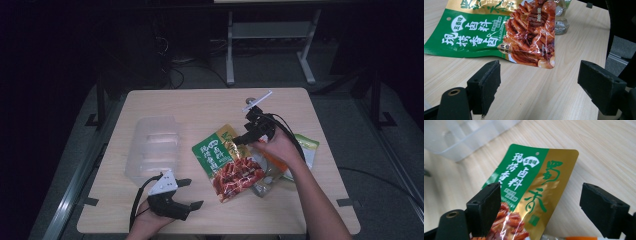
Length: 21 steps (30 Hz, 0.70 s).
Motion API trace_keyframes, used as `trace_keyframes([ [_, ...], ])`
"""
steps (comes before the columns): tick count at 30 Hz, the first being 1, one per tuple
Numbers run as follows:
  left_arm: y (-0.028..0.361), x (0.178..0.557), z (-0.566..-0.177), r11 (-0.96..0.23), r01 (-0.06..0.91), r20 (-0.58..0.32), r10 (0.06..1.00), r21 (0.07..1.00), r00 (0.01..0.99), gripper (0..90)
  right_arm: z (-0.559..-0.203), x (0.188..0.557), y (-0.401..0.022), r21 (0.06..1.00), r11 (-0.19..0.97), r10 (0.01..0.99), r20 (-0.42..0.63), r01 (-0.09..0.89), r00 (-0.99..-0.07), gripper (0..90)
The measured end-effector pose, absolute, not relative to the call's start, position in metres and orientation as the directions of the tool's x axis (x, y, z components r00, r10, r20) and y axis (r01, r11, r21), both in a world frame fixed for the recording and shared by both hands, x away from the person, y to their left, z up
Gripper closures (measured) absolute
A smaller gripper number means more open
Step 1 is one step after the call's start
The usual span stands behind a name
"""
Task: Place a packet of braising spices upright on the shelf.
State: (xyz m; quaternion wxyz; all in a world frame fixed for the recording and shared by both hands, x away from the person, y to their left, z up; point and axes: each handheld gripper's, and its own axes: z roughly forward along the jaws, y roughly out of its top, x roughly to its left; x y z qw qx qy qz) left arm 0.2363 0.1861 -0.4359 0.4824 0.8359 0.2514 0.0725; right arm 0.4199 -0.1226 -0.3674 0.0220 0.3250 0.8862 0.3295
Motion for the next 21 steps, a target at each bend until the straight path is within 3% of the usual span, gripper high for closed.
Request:
trace_keyframes([
  [21,0.180,0.234,-0.438,-0.419,0.342,-0.115,0.479,0.841,0.870,18.3,-0.402,0.451,-0.104,0.461,0.595,0.660,0.188,0.659,-0.728,24.2],
])
